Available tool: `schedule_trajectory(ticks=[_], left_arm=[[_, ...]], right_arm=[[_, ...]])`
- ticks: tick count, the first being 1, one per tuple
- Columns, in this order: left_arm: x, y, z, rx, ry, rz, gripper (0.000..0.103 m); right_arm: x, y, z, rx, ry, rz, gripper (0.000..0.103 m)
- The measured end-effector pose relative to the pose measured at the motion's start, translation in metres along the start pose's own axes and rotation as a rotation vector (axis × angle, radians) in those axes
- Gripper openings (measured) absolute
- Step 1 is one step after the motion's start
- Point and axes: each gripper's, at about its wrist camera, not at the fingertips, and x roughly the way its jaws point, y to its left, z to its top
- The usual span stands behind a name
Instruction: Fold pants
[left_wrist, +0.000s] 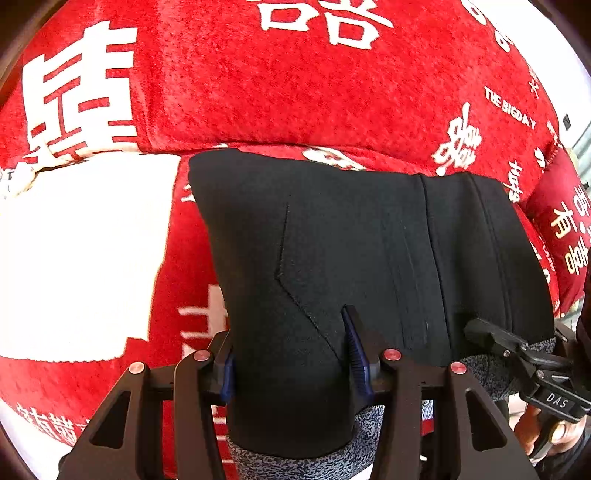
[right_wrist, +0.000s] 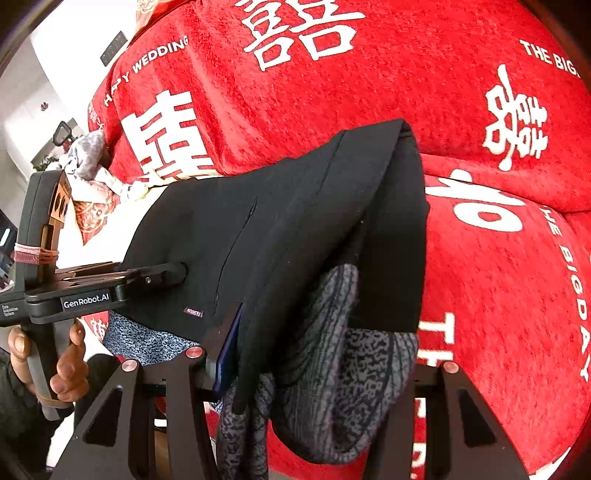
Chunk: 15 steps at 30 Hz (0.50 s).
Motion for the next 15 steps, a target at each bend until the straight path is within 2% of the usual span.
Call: schedule_trajectory(ticks=[15], left_arm=[[0.037, 0.039, 0.031, -0.066, 0.057, -0.006, 0.050]], right_arm=[[0.045, 0.010, 0.033, 0.039, 0.065, -0.012, 0.053]])
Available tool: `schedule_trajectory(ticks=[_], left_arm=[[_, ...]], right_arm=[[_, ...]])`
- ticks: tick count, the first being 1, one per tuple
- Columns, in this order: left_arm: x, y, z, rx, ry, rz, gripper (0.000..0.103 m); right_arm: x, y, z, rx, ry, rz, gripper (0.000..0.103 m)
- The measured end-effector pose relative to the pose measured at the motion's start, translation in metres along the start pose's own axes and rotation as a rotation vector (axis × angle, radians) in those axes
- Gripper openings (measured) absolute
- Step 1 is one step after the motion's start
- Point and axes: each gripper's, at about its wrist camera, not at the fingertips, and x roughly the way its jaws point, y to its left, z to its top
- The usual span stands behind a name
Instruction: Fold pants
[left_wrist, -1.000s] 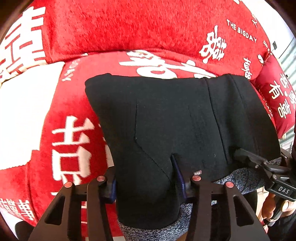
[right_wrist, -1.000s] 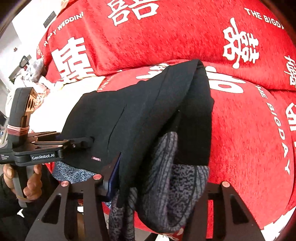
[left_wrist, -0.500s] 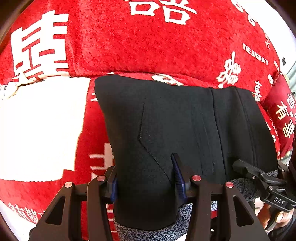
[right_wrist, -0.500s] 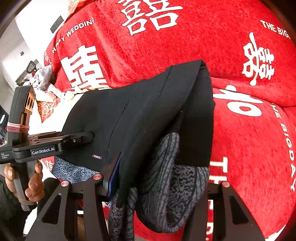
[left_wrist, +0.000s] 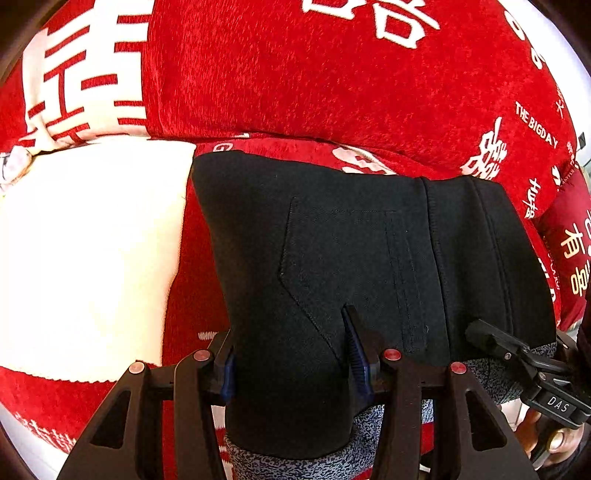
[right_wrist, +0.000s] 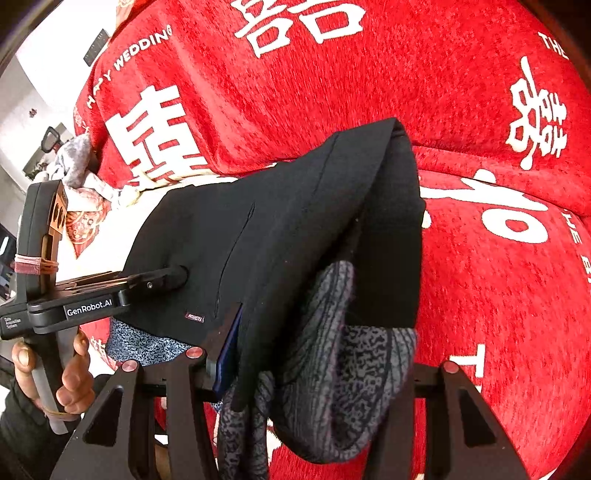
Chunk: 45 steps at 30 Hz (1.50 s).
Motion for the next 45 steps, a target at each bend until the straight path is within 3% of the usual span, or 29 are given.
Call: schedule_trajectory(ticks=[8, 12, 15, 19, 23, 25, 28, 31, 34, 36, 39, 42, 45], left_arm=[[0.040, 0.014, 0.008, -0.016, 0.068, -0.005, 0.050], [0.048, 0.021, 0.005, -0.023, 0.065, -0.026, 0.053], [0.051, 0.025, 0.001, -0.024, 0.060, -0.033, 0.060], [0.049, 0.032, -0.001, -0.036, 0.063, -0.018, 0.081], [0.023, 0.043, -0.002, -0.050, 0.037, 0.002, 0.081], [0.004, 0.047, -0.005, -0.067, -0.009, -0.004, 0.081], [-0.018, 0.039, -0.013, -0.065, -0.050, -0.073, 0.081], [-0.020, 0.009, -0.024, 0.038, -0.058, -0.118, 0.081], [0.000, -0.008, -0.034, 0.070, -0.017, -0.075, 0.081], [0.007, -0.011, -0.041, 0.089, -0.019, -0.042, 0.081], [0.012, -0.012, -0.040, 0.092, -0.016, -0.037, 0.081], [0.017, -0.011, -0.037, 0.070, -0.007, -0.041, 0.081], [0.022, -0.011, -0.035, 0.070, 0.005, -0.035, 0.081]], right_arm=[[0.037, -0.012, 0.012, 0.044, 0.065, -0.022, 0.053], [0.046, -0.016, 0.010, 0.045, 0.069, -0.039, 0.054], [0.049, -0.022, 0.009, 0.060, 0.076, -0.042, 0.058], [0.056, -0.035, 0.006, 0.112, 0.104, -0.057, 0.075], [0.040, -0.046, 0.005, 0.160, 0.086, -0.071, 0.077], [0.015, -0.036, 0.005, 0.105, 0.007, -0.135, 0.077], [-0.013, -0.006, 0.002, -0.047, -0.093, -0.124, 0.085], [-0.011, 0.021, -0.006, -0.197, -0.077, -0.101, 0.098], [-0.006, 0.017, -0.012, -0.197, -0.060, -0.152, 0.098], [-0.023, 0.011, -0.014, -0.153, -0.121, -0.169, 0.098], [-0.050, 0.024, -0.018, -0.218, -0.210, -0.137, 0.098], [-0.036, 0.036, -0.023, -0.282, -0.128, -0.007, 0.098], [0.001, 0.032, -0.029, -0.277, -0.006, 0.003, 0.098]])
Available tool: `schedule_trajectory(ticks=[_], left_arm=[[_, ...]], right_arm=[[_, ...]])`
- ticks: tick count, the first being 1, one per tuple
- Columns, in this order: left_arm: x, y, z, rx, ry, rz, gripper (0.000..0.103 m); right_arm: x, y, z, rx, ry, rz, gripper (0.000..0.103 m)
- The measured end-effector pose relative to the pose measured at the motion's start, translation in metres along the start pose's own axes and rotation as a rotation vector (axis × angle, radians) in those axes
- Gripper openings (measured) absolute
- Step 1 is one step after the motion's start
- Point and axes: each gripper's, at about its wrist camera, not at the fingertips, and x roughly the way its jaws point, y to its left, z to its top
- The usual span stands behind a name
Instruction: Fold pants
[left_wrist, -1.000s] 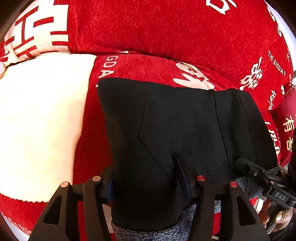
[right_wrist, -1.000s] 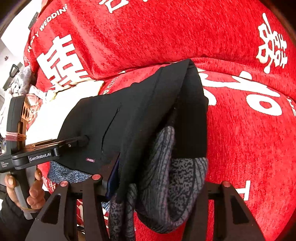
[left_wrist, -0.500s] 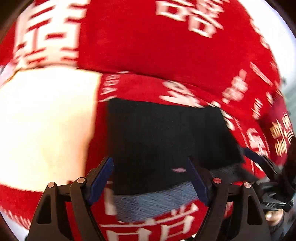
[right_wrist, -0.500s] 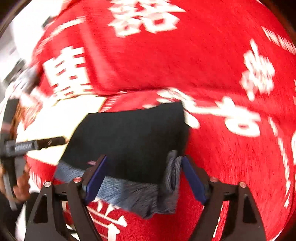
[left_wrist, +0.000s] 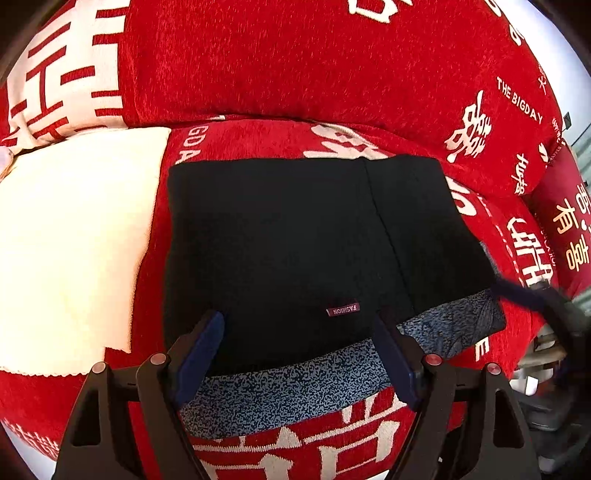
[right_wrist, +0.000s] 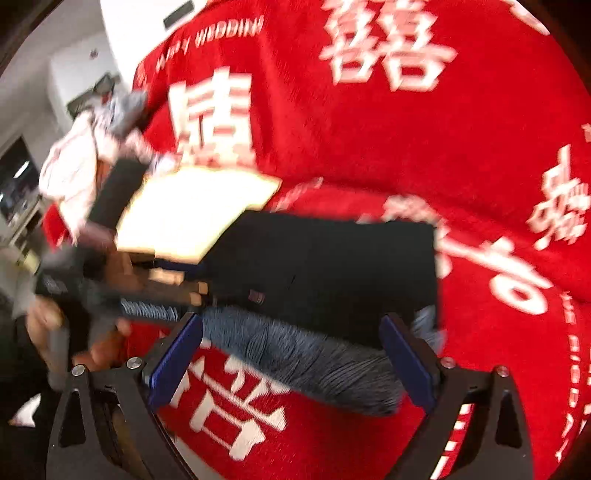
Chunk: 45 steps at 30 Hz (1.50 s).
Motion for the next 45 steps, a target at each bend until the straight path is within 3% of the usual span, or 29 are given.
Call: schedule_trajectory(ticks=[2, 4, 8, 11, 14, 18, 23, 28, 34, 37, 42, 45], left_arm=[[0.006, -0.003, -0.002, 0.013, 0.017, 0.009, 0.081], [0.011, -0.009, -0.004, 0.050, 0.010, 0.051, 0.082], [0.009, -0.018, -0.001, 0.083, 0.012, 0.083, 0.085], [-0.006, -0.017, 0.011, 0.075, -0.023, 0.045, 0.085], [-0.009, -0.011, 0.034, 0.066, -0.051, 0.066, 0.085], [0.007, 0.006, 0.066, 0.004, -0.034, 0.118, 0.085], [0.044, 0.035, 0.091, -0.079, 0.042, 0.241, 0.085], [0.059, 0.049, 0.089, -0.127, 0.073, 0.207, 0.087], [0.064, 0.056, 0.087, -0.148, 0.082, 0.206, 0.093], [0.049, 0.048, 0.086, -0.120, 0.064, 0.224, 0.093], [0.010, 0.032, 0.064, -0.081, -0.008, 0.206, 0.093], [-0.003, 0.027, 0.041, -0.086, -0.021, 0.195, 0.093]], right_arm=[[0.022, -0.016, -0.008, 0.079, 0.055, 0.021, 0.097], [0.025, -0.025, -0.014, 0.125, 0.024, 0.055, 0.097], [0.019, -0.020, -0.009, 0.097, 0.039, 0.045, 0.097], [0.001, -0.021, 0.005, 0.063, -0.023, 0.025, 0.098], [-0.006, -0.031, 0.024, 0.071, -0.057, 0.014, 0.098], [0.016, -0.039, 0.065, 0.072, -0.061, -0.006, 0.098], [0.061, -0.048, 0.096, 0.086, 0.007, 0.009, 0.098], [0.107, -0.066, 0.094, 0.144, 0.128, -0.015, 0.098], [0.116, -0.070, 0.090, 0.148, 0.151, -0.012, 0.098], [0.110, -0.064, 0.092, 0.128, 0.155, -0.053, 0.098], [0.060, -0.033, 0.077, 0.069, 0.057, -0.134, 0.098], [0.031, -0.014, 0.055, 0.059, -0.006, -0.071, 0.098]])
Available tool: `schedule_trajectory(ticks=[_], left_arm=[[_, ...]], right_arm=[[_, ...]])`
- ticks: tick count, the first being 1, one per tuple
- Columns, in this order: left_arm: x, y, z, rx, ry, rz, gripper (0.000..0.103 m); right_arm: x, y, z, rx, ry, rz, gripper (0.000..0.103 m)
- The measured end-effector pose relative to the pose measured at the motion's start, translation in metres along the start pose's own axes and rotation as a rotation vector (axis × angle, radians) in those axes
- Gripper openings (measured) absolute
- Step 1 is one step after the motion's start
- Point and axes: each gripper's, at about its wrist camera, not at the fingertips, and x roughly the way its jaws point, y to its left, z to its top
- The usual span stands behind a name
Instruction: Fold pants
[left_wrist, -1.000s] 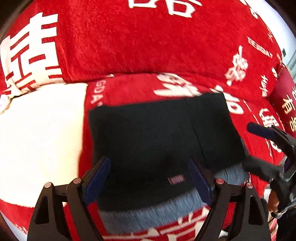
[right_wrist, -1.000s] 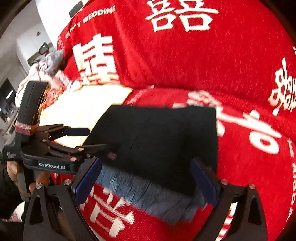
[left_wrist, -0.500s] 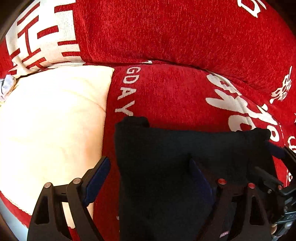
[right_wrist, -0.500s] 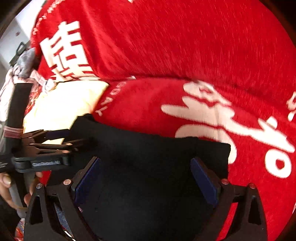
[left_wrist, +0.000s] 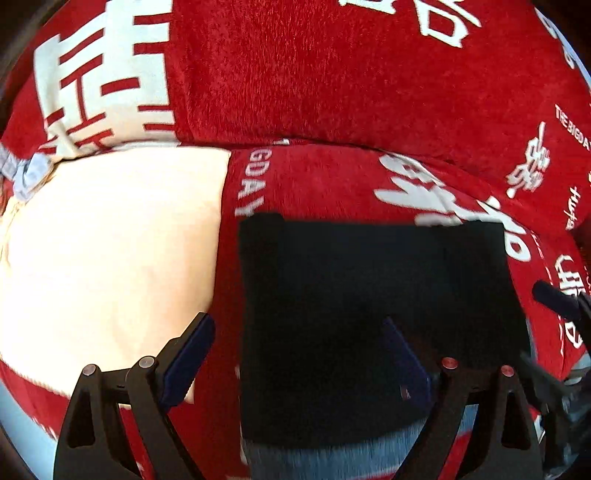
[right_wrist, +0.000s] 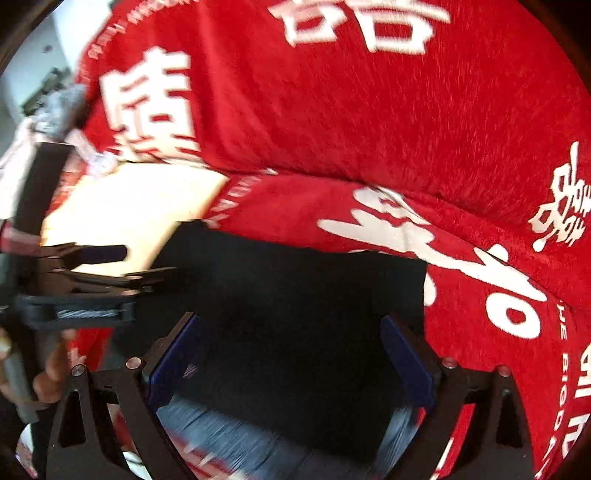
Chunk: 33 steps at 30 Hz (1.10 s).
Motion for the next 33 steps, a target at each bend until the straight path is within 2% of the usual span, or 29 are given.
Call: schedule_trajectory(ticks=[3, 6, 8, 11, 14, 17, 25, 33], left_arm=[[0.014, -0.005, -0.024, 0.024, 0.049, 0.048, 0.093], [0.018, -0.001, -0.031, -0.015, 0.062, 0.021, 0.093], [0.007, -0.003, -0.030, -0.007, 0.055, 0.038, 0.093], [-0.015, -0.012, -0.034, 0.031, 0.000, 0.050, 0.093], [-0.028, -0.018, -0.038, 0.038, -0.035, 0.072, 0.093], [-0.035, -0.020, -0.042, 0.032, -0.043, 0.084, 0.093], [-0.043, -0.017, -0.054, 0.023, -0.051, 0.096, 0.093], [-0.044, -0.017, -0.062, 0.016, -0.069, 0.085, 0.093]], right_arm=[[0.001, 0.007, -0.030, -0.008, 0.046, 0.037, 0.098], [0.025, 0.002, -0.053, 0.017, 0.133, 0.027, 0.098], [0.018, 0.006, -0.053, 0.002, 0.112, -0.002, 0.098], [-0.006, 0.014, -0.044, 0.004, 0.070, -0.037, 0.098], [-0.026, 0.023, -0.039, -0.014, 0.031, -0.165, 0.101], [-0.032, 0.026, -0.037, -0.004, 0.039, -0.235, 0.101], [-0.024, 0.018, -0.039, 0.109, 0.100, -0.279, 0.101], [-0.018, 0.021, -0.046, 0.124, 0.125, -0.290, 0.101]])
